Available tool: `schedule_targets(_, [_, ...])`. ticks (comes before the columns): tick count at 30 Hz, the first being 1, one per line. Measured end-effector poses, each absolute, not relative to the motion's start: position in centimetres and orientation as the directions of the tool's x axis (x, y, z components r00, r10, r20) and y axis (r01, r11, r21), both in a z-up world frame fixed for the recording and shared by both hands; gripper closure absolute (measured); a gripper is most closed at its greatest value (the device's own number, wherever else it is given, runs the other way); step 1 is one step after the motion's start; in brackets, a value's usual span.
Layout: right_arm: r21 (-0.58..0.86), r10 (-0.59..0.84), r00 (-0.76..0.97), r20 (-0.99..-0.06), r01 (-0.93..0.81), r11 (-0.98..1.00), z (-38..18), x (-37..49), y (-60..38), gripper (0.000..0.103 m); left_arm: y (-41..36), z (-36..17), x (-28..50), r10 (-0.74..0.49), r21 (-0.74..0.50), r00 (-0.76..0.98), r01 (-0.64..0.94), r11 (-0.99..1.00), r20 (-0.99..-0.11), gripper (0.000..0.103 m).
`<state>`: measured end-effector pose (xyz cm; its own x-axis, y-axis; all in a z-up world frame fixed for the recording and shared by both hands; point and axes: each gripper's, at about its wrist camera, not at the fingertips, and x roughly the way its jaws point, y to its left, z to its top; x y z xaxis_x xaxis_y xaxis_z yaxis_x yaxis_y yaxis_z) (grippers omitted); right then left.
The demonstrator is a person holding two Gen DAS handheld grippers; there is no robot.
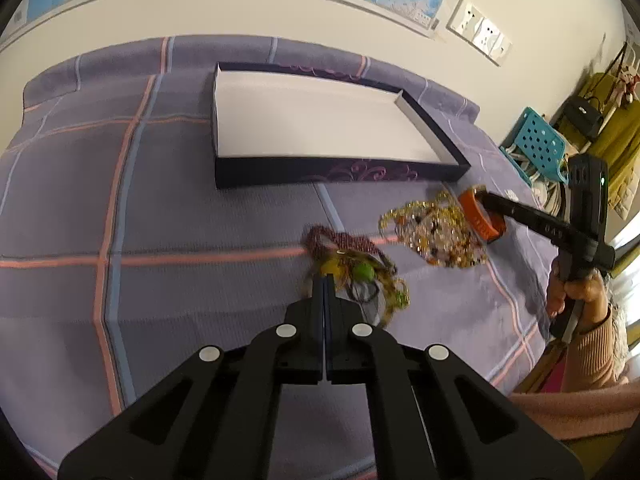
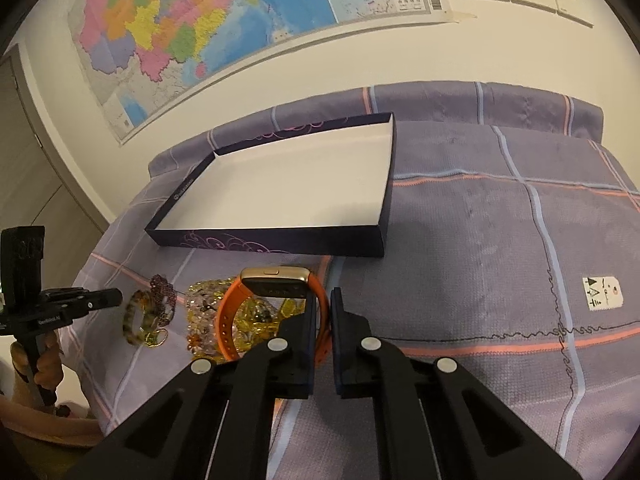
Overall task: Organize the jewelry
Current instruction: 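Grasp the tortoiseshell bangle with the left tool while the right tool holds the watch, then carry the bangle with the left tool while the right tool carries the watch into the tray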
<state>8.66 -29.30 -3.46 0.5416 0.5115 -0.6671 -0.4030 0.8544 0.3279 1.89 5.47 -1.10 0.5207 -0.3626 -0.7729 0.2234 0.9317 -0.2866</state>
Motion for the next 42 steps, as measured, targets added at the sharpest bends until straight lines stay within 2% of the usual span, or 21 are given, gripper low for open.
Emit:
schedule_targets(5, [0.319,0.505,0.525,-0.685,-0.407,0.856,-4.0,8.7,-29.1,0.097,5.5,-2.2,1.4,-0.368,-0.291,0.494,0.228,0.929,-0.788,0.101])
schedule_targets(7, [0.32,0.502,0.52,-0.691,-0.403,0.857,-4.3,8.7,-29.0,0.097,5.5,-2.1,1.3,-0.355,-0.279,0.501,0.222,0.934,-0.789,0.085])
schedule_targets(10, [0.32,0.499,0.522,-0.691,-0.398,0.86,-4.4,8.7,-29.1,0.097,5.4,-2.3,1.5,-0.331,-0.257,0.499,0.212,0.943,-0.801,0.075])
schedule_targets(15, [0.302,0.482,0.524,-0.703,-0.394,0.868,-4.4,8.7,-29.0,0.097,4.4,-2.7,2.0,-0.314,-0.222,0.489,0.238,0.946,-0.814,0.075])
schedule_targets(19, [0.289,0.47,0.515,-0.717,-0.395,0.872,-4.7,8.9,-28.8,0.094,3.7,-2.7,2.4,-0.276,-0.171,0.487,0.249,0.953,-0.828,0.09])
schedule_targets(22, [0.278,0.465,0.494,-0.735,-0.405,0.871,-5.0,9.0,-28.5,0.087,3.0,-2.6,2.6,-0.241,-0.12,0.492,0.264,0.957,-0.837,0.096])
schedule_targets(24, [0.268,0.46,0.494,-0.738,-0.411,0.871,-5.2,8.9,-28.3,0.089,2.7,-2.5,2.7,-0.224,-0.097,0.499,0.266,0.959,-0.837,0.096])
schedule_targets(25, [0.259,0.455,0.497,-0.739,-0.413,0.873,-5.1,8.8,-28.3,0.097,2.7,-2.5,2.7,-0.221,-0.094,0.501,0.266,0.96,-0.837,0.096])
schedule_targets(26, [0.258,0.453,0.503,-0.736,-0.411,0.875,-5.0,8.8,-28.4,0.098,2.6,-2.5,2.7,-0.219,-0.092,0.504,0.265,0.96,-0.835,0.096])
schedule_targets(36, [0.307,0.517,0.52,-0.68,-0.438,0.845,-2.9,8.4,-29.0,0.098,4.7,-0.2,2.3,-0.297,-0.186,0.543,0.252,0.95,-0.786,0.096])
schedule_targets(42, [0.285,0.516,0.55,-0.656,-0.454,0.845,-0.9,9.4,-28.5,0.098,5.8,2.3,3.6,-0.32,-0.215,0.585,0.242,0.946,-0.745,0.096])
